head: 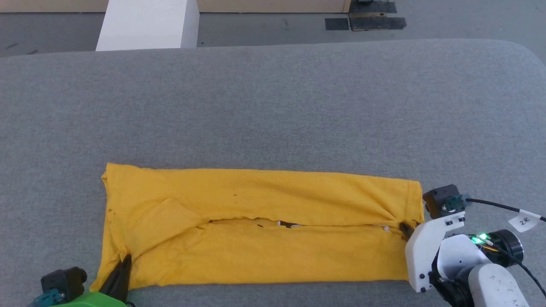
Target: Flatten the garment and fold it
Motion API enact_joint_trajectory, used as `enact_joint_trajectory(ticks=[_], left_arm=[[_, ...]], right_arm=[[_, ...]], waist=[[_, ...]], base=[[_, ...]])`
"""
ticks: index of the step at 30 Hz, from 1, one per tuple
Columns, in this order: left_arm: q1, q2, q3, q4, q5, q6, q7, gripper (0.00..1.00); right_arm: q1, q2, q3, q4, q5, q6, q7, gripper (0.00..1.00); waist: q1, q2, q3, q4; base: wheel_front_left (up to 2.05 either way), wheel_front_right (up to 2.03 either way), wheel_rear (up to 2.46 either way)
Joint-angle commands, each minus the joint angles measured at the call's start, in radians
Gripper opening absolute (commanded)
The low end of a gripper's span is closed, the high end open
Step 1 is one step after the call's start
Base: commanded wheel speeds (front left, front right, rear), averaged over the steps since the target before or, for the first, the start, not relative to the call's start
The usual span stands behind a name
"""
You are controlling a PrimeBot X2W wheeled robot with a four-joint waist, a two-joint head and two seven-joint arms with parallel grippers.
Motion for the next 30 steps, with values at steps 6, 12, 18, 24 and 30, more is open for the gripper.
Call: enact_joint_trajectory(ticks=[6,12,18,24,30], left_arm=[[0.000,-0.033,0.000,0.019,0.032,0.003,-0.052,1.00],[-0.011,-0.063,0.035,-0.044,0.120,0.045,-0.091,1.00],[-0.047,-0.107,0.129,-0.150,0.279,0.054,-0.095,1.00],[-0.112,-0.162,0.194,-0.167,0.406,0.009,-0.096,1.00],[-0.176,-0.207,0.217,-0.125,0.476,-0.037,-0.096,1.00]], right_arm=[[0.057,0.043,-0.073,-0.030,0.027,-0.001,-0.054,1.00],[0.129,0.060,-0.134,-0.099,0.114,-0.001,-0.120,1.00],[0.182,0.061,-0.163,-0.130,0.200,-0.001,-0.208,1.00],[0.166,0.061,-0.185,-0.088,0.245,-0.001,-0.300,1.00],[0.113,0.061,-0.206,0.032,0.256,-0.001,-0.379,1.00]], waist=[[0.0001,0.0000,-0.044,0.027],[0.0001,0.0000,-0.083,0.052],[0.0001,0.0000,-0.100,0.073],[0.0001,0.0000,-0.110,0.083],[0.0001,0.0000,-0.116,0.082]], base=[[0.00,0.00,0.00],[0.00,0.00,0.00],[0.00,0.00,0.00],[0.00,0.00,0.00],[0.00,0.00,0.00]])
